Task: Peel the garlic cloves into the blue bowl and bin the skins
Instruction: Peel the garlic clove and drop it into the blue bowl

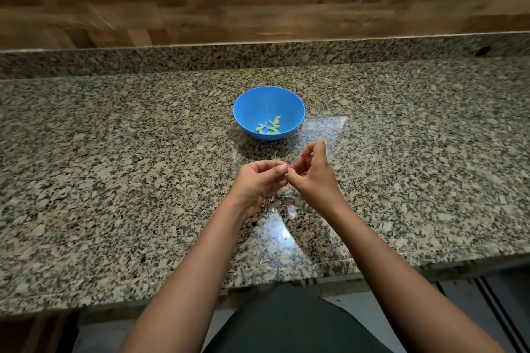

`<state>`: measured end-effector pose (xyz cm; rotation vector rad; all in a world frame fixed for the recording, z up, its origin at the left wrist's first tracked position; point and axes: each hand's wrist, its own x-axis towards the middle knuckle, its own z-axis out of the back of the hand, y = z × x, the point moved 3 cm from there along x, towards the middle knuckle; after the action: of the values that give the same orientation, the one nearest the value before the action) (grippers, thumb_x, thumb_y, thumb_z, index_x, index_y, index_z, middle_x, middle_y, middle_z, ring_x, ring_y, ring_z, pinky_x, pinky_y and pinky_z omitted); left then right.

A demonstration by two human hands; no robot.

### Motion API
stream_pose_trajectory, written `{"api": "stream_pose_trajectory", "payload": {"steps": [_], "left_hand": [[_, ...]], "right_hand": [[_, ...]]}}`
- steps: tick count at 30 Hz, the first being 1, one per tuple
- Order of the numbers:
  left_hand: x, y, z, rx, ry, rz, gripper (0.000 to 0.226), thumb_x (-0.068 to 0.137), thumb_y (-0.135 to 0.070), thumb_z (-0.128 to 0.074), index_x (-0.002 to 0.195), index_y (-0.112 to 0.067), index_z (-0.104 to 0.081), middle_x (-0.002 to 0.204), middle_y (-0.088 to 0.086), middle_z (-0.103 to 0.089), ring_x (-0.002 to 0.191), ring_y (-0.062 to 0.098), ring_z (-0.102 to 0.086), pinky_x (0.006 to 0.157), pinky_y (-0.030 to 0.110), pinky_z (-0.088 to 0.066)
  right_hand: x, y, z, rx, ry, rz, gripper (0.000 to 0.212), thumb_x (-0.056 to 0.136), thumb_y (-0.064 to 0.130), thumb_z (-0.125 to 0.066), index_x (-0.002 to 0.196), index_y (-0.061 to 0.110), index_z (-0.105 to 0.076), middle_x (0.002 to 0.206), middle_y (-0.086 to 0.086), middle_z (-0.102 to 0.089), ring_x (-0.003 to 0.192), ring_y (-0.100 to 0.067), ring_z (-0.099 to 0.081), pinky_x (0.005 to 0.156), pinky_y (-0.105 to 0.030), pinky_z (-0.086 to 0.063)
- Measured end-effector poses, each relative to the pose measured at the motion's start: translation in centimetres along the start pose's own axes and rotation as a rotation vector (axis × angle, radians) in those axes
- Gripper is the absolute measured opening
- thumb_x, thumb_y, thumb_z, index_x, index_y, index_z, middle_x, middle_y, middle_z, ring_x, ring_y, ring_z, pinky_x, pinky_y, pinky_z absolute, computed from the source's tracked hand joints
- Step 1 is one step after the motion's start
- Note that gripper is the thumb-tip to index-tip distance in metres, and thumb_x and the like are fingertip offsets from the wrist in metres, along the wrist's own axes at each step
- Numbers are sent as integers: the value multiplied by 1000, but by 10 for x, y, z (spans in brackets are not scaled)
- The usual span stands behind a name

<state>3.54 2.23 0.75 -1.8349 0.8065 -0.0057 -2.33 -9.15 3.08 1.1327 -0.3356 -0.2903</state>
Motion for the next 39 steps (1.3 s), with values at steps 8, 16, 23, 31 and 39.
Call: {"api": "stream_pose_trajectory", "payload": {"steps": [8, 16, 23, 31, 39], "left_hand": [[-3, 2, 2, 151, 10, -63, 8, 83, 5, -62, 89, 1, -65, 82, 11, -68, 71, 16, -65, 67, 21, -56], [-3, 5, 8, -6, -48, -37, 10, 84, 10, -57, 88, 2, -63, 76, 12, -68, 65, 15, -68, 66, 21, -58], [-2, 5, 12, 32, -53, -45, 12, 85, 9, -57, 91, 2, -64, 80, 13, -67, 68, 16, -66, 70, 21, -58], [2, 6, 9, 149, -38, -70, 11, 83, 6, -62, 92, 0, -65, 80, 12, -69, 67, 14, -67, 67, 21, -57], [15, 0, -10, 365, -13, -153, 18, 86, 8, -58, 90, -9, -60, 85, 13, -67, 77, 17, -64, 76, 25, -55]], "right_hand": [[1, -9, -1, 134, 38, -163, 12, 86, 3, -60, 88, 13, -64, 81, -8, -67, 74, -18, -65, 70, -32, -58], [-1, -10, 5, -133, 104, -178, 18, 95, 15, -51, 94, 6, -66, 79, -7, -66, 67, -22, -65, 62, -34, -55], [-2, -17, 4, -244, 49, -126, 7, 87, 7, -63, 93, 11, -65, 86, 1, -64, 73, -7, -60, 62, -11, -48], [6, -19, 2, 22, 144, -175, 22, 83, 9, -69, 104, 14, -68, 89, 0, -68, 66, -12, -61, 58, -25, -53], [15, -24, 12, 12, 50, -174, 14, 85, 8, -67, 98, 9, -71, 77, 3, -68, 47, -14, -57, 48, -30, -52]]}}
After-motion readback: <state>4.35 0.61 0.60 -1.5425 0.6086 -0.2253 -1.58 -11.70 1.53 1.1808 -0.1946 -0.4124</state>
